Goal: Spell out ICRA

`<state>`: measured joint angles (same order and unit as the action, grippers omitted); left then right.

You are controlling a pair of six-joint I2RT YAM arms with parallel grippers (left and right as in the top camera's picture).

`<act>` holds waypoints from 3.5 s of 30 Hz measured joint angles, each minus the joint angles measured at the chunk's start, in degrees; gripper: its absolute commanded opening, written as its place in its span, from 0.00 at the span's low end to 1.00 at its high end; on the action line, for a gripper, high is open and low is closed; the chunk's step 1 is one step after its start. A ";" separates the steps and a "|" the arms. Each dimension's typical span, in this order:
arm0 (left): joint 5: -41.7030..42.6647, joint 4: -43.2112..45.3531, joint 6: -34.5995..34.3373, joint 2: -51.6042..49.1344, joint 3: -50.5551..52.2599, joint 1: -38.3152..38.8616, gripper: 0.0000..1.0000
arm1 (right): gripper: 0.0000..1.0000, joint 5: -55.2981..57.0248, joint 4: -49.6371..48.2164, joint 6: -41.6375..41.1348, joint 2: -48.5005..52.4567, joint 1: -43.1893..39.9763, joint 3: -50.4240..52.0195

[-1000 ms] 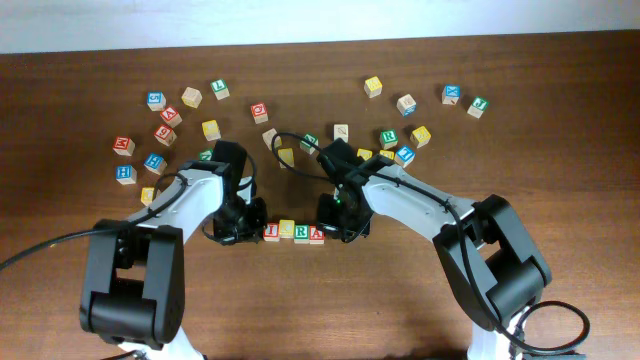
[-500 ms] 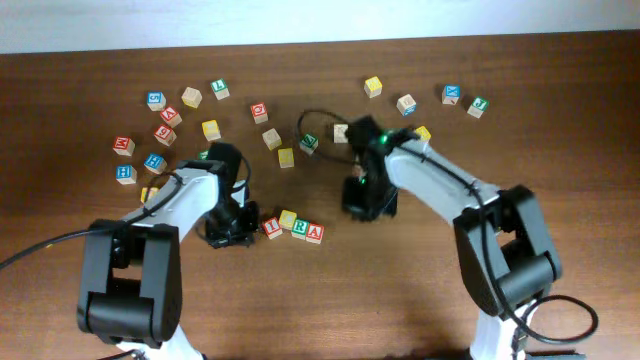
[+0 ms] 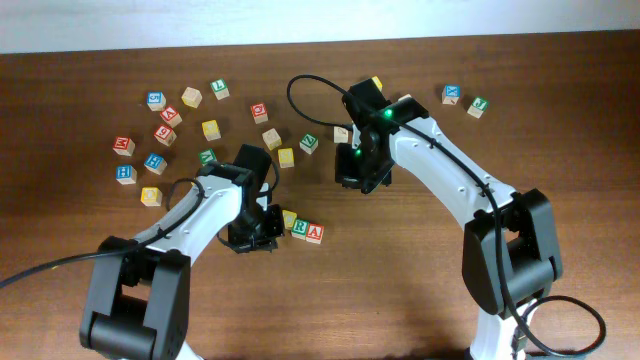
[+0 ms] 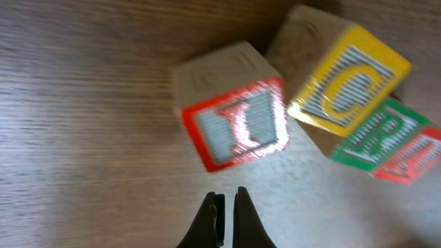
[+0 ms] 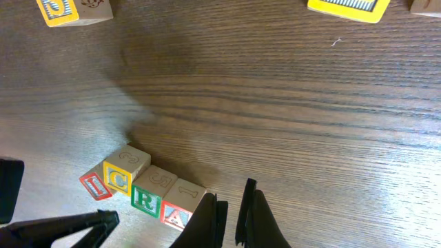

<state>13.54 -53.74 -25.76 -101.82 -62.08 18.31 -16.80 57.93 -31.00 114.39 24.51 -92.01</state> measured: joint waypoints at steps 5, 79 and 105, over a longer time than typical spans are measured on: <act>-4.83 3.26 -0.94 0.00 0.00 0.00 0.00 | 0.04 -0.09 0.02 0.07 0.00 0.00 0.00; -8.24 -4.59 2.38 7.23 -1.53 -28.72 0.00 | 0.04 3.02 -6.12 -6.19 17.14 16.20 -12.79; -3.23 14.21 2.21 -5.51 -1.55 -11.21 0.00 | 0.04 3.87 31.30 8.35 17.70 6.01 -19.74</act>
<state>10.31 -39.53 -23.55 -107.33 -63.64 7.09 -12.93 89.23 -22.65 132.09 30.52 -111.74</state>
